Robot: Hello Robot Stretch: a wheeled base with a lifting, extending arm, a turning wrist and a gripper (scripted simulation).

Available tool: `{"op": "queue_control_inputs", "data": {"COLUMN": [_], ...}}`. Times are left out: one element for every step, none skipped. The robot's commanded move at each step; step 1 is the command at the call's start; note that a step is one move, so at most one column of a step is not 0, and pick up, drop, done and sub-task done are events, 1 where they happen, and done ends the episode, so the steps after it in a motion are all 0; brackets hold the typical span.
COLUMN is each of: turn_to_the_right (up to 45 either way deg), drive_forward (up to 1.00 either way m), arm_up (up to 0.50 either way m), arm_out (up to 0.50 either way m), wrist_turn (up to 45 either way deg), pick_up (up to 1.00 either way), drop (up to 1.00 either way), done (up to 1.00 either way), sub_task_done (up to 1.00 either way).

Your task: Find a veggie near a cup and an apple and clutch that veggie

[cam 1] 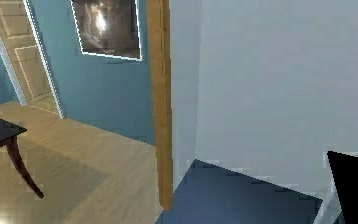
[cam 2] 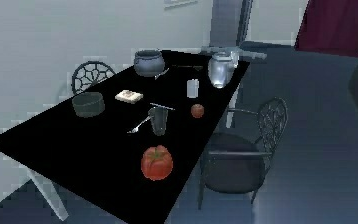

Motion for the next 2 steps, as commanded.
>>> {"op": "queue_control_inputs", "data": {"turn_to_the_right": [0.0, 0.0], "drive_forward": [0.00, 0.00], "arm_up": [0.50, 0.38], "arm_out": [0.00, 0.00], "wrist_turn": [0.0, 0.0], "pick_up": [0.00, 0.00], "drop": [0.00, 0.00], "done": [0.00, 0.00], "sub_task_done": [0.00, 0.00]}}
